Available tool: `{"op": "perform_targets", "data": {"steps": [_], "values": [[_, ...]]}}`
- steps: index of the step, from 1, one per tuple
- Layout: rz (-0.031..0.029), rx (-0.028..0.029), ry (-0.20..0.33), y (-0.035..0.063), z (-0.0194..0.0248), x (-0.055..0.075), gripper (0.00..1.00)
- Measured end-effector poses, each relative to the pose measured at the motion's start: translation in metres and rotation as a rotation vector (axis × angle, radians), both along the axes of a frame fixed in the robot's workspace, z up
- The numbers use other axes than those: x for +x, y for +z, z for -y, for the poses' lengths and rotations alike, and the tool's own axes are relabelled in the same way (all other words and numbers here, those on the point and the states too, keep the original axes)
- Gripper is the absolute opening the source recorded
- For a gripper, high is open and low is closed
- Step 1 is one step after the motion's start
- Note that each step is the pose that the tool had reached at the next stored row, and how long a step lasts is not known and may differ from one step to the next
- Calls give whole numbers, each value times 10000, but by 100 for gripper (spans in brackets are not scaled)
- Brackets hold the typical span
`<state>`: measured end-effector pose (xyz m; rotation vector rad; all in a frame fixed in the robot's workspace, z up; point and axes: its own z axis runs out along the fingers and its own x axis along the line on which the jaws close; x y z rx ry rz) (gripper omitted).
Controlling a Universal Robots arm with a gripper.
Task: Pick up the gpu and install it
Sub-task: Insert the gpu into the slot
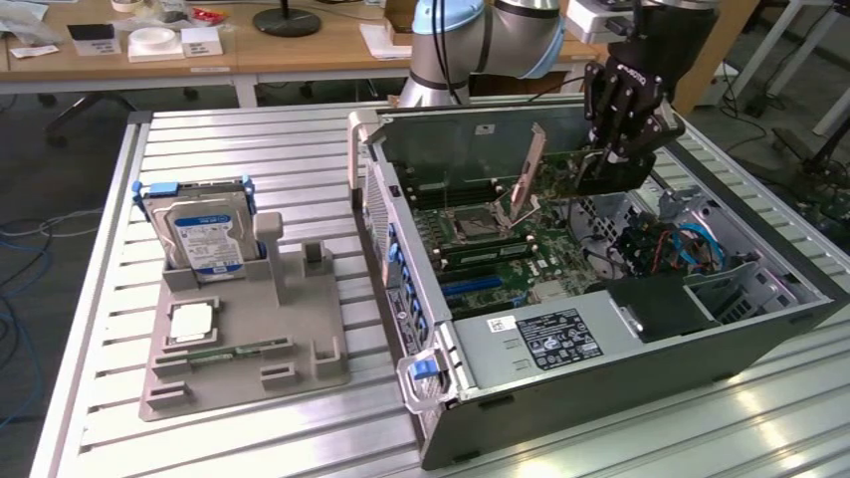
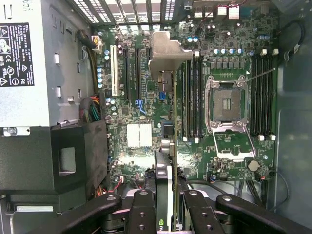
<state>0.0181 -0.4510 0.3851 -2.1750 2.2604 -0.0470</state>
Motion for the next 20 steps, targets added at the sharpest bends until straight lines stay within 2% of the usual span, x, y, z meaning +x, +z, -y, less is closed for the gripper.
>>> {"op": "perform_targets", "data": {"steps": [12,20], "values": [[0,0,0,-3,0,-1,27],[0,1,0,-127,0,-23,27]]}}
